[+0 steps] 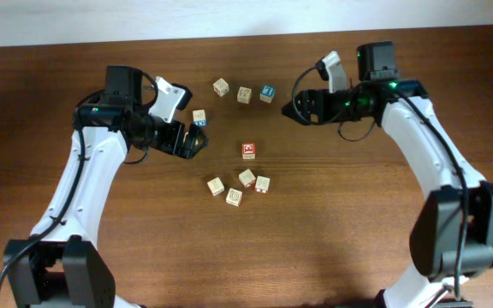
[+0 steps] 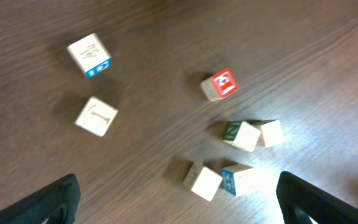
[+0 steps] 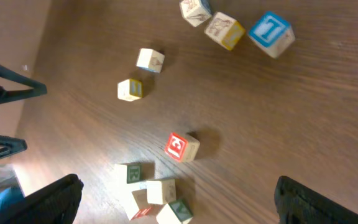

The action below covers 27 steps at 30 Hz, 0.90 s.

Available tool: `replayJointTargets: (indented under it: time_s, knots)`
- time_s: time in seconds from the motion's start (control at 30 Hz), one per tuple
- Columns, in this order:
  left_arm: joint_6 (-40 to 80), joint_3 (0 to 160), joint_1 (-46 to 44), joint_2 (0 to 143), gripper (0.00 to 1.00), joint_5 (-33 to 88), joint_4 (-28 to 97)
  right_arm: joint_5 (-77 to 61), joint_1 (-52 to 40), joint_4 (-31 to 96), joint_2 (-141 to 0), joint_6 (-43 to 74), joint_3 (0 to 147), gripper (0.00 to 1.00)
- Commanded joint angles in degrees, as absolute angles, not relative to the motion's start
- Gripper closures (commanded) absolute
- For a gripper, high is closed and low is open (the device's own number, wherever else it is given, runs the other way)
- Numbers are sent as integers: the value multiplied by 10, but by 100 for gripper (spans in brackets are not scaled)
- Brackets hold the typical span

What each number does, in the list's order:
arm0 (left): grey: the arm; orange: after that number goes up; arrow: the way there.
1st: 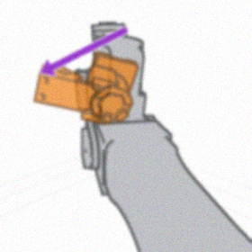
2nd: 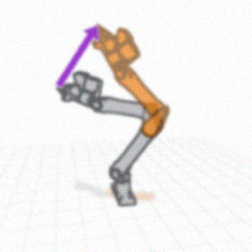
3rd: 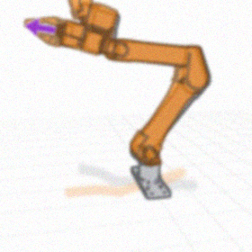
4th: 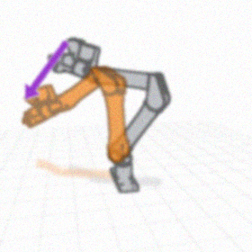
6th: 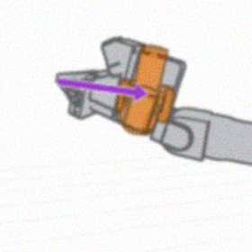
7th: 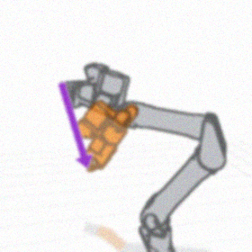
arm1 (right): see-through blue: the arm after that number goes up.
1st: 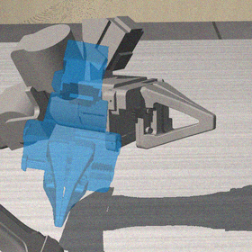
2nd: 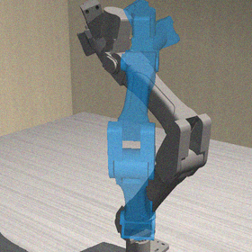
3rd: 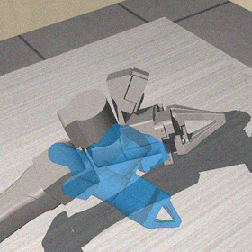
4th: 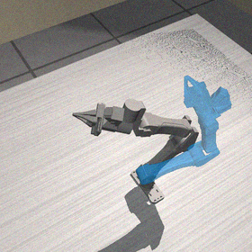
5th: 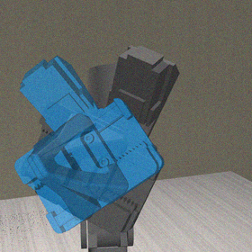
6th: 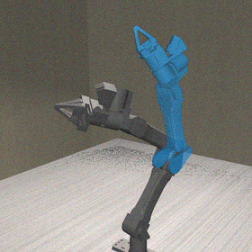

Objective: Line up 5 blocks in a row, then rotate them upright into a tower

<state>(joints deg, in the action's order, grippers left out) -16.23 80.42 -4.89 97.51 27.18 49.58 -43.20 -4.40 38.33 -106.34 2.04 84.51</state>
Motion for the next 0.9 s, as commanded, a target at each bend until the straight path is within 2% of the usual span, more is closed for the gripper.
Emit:
replayJointTargets:
  time_s: [0.0,0.1,0.3,0.37,0.53,0.87]
  knots:
    - [-71,816,-48,979,1,241,482,-372,-86,364,-1089,93,860,6]
    - [104,816,-48,979,1,47,484,-233,-143,350,-1093,152,860,15]
    - [175,816,-48,995,1,-61,472,-75,-243,352,-1111,197,902,20]
    - [194,816,-45,1013,1,-69,465,-55,-263,362,-1129,207,921,23]
    - [210,816,-38,1057,10,-69,452,-49,-282,366,-1173,230,930,32]
    - [215,816,-40,1087,6,-39,450,-49,-288,427,-1204,245,929,35]
